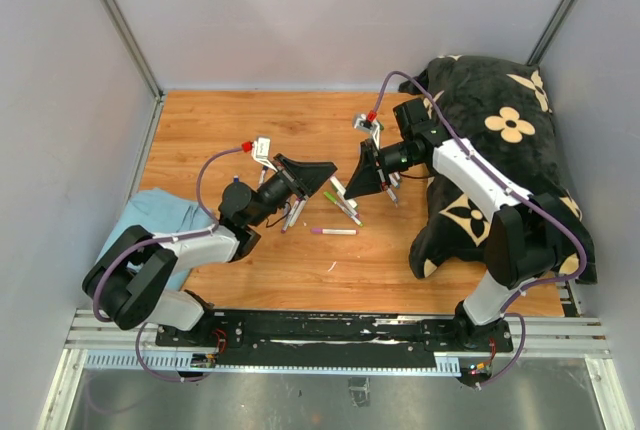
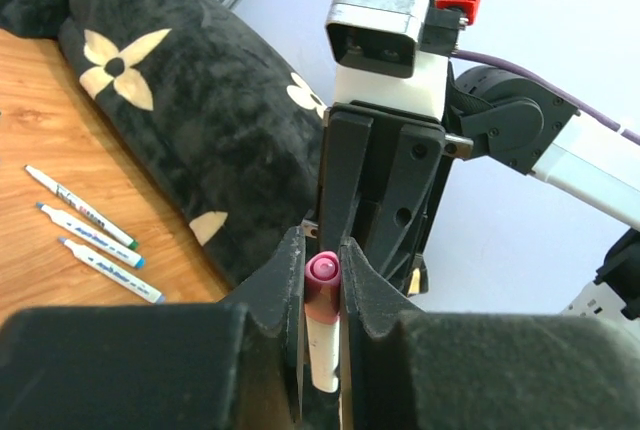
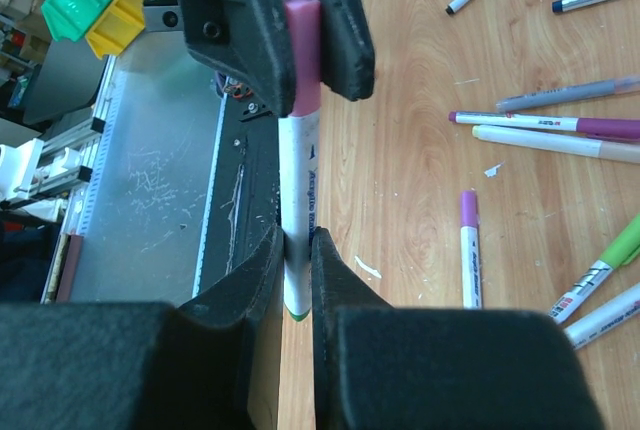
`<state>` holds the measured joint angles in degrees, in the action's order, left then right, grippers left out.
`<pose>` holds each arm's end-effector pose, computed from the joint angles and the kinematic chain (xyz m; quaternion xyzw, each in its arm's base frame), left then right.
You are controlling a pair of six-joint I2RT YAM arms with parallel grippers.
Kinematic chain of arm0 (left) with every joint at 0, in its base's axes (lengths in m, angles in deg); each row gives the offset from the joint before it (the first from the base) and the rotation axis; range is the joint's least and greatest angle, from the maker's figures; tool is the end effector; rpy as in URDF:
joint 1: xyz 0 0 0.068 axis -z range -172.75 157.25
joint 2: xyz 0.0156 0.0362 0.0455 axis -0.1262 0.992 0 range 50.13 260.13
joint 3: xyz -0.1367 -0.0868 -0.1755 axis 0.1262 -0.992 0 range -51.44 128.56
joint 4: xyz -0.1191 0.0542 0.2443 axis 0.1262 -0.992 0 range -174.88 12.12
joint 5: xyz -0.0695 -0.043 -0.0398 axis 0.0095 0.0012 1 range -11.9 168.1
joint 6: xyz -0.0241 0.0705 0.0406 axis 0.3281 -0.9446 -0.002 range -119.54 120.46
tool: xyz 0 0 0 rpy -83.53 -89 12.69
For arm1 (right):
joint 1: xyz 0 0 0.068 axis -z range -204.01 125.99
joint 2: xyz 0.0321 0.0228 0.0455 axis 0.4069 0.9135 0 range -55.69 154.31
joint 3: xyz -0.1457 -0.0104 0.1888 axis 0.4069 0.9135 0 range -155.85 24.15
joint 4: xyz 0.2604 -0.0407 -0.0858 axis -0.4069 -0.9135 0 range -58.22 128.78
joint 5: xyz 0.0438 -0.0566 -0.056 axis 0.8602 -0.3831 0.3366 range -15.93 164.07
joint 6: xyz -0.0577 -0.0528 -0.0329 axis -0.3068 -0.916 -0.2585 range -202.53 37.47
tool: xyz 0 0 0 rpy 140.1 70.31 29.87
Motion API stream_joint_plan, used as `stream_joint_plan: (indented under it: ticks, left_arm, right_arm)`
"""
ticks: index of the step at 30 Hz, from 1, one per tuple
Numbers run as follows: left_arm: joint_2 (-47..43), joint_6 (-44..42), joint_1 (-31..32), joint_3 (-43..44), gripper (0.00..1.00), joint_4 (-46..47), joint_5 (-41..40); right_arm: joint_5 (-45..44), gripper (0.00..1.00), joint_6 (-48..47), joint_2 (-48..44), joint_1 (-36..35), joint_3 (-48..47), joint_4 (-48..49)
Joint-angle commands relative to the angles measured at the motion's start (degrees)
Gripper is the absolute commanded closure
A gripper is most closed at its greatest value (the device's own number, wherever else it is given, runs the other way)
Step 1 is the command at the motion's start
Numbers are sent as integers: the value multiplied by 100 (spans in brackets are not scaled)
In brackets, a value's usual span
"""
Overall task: Open the pen caps
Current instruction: Open the pen cap from the pen.
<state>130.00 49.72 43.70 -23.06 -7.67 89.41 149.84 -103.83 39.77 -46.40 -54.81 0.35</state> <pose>0.2560 -0.2073 0.2185 0.0149 0.5851 -0.5922 0.5538 0.3079 0.2050 0.2487 -0.4517 0.6298 0.5878 0.2321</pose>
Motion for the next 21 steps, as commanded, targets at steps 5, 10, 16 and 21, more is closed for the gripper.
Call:
stream_joint_plan:
  ticks: [5,10,16,21]
  left_arm:
    - [15,-77,-24,121,100,138,149]
    - [64,80,-24,56,100,467,166]
    - [59,150,-22,-5,100,589,191]
    - [94,171,-23,-38,100,682,194]
  right_arm:
    - [-27,81,-65,-133,-89,77,-62]
    - [142,57,457,-168,-272,290,532]
    - [9,57,611,-254,-529,298,701]
    - [-6,61,821,-302,-527,330,846]
